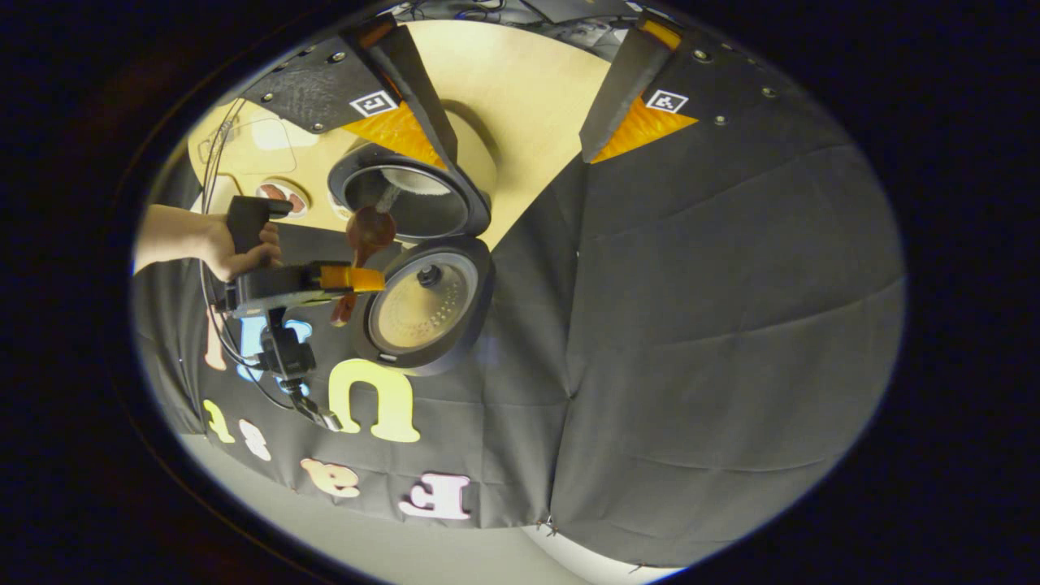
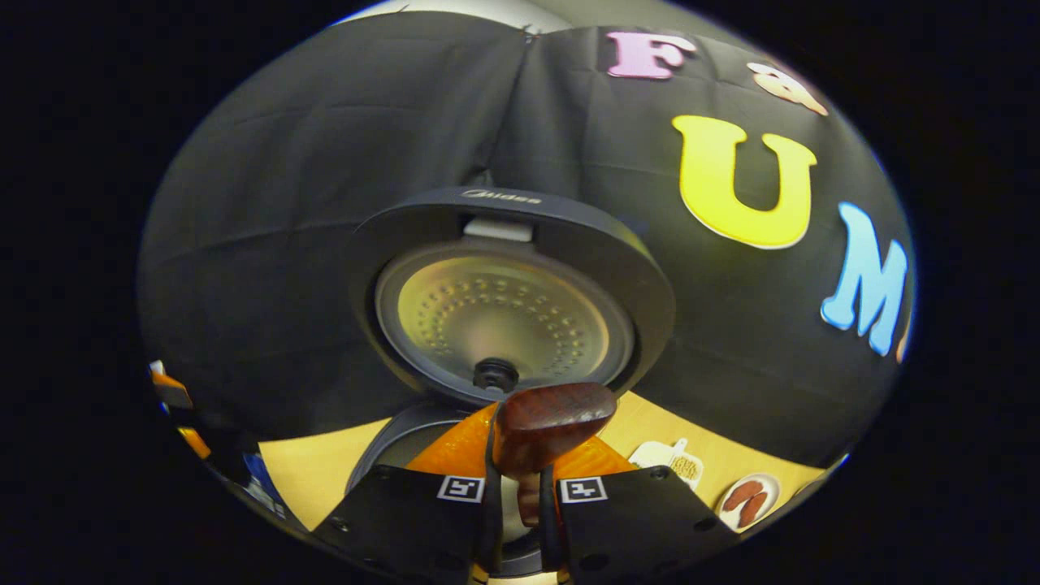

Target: Close the left gripper, press the button to open the rice cooker; take a wooden spoon from the chopstick holder with the right hand, scoop a spoonful of rice and pour it into the rice cooker, then put the wooden spoon back into the chopstick holder.

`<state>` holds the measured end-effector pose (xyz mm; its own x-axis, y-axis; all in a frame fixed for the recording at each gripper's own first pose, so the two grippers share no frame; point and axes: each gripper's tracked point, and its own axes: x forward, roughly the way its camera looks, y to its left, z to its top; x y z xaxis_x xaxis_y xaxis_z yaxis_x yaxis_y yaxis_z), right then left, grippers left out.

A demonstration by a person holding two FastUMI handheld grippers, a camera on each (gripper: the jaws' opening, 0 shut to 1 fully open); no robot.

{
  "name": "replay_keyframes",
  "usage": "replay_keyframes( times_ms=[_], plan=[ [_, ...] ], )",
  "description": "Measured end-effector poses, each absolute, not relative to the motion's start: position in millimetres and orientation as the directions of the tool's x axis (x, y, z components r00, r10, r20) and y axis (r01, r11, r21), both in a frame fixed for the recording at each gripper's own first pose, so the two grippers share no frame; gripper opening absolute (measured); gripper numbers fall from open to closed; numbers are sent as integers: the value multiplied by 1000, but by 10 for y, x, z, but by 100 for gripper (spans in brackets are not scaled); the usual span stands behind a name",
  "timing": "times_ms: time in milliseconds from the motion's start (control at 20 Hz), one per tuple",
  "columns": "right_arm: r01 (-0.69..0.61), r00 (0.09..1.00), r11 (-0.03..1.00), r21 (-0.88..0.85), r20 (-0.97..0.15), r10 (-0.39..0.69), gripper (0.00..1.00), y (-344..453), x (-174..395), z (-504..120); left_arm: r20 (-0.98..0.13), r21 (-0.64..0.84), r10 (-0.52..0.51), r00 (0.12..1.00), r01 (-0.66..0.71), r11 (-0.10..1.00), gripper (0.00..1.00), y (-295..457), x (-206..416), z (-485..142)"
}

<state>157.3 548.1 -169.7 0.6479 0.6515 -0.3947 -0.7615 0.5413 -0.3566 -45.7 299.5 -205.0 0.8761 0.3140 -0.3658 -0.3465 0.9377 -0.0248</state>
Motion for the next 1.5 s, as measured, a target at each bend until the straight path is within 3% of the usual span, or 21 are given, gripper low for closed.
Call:
replay_keyframes(
  times_ms=[350,550,750,1050,1500],
  plan=[
    [-737,619,334,-588,-390,682,20,5576,1333,-1911,-363,-29,327,873,-361,932,94,3034,-500,-2056],
    [-747,600,303,-592,-403,691,20,5552,1259,-1991,-360,-31,327,874,-362,932,94,3017,-532,-2053],
    [-737,626,370,-565,-365,689,19,5456,1214,-1761,-358,-31,314,879,-348,937,93,2964,-538,-2057],
    [-731,673,568,-378,-263,691,20,5157,1112,-1149,-348,-38,267,899,-297,954,94,2738,-471,-2029],
    [-644,759,760,-93,-208,618,18,4163,1033,-551,-339,-46,105,935,-128,991,94,2094,-155,-2001]
  ],
)
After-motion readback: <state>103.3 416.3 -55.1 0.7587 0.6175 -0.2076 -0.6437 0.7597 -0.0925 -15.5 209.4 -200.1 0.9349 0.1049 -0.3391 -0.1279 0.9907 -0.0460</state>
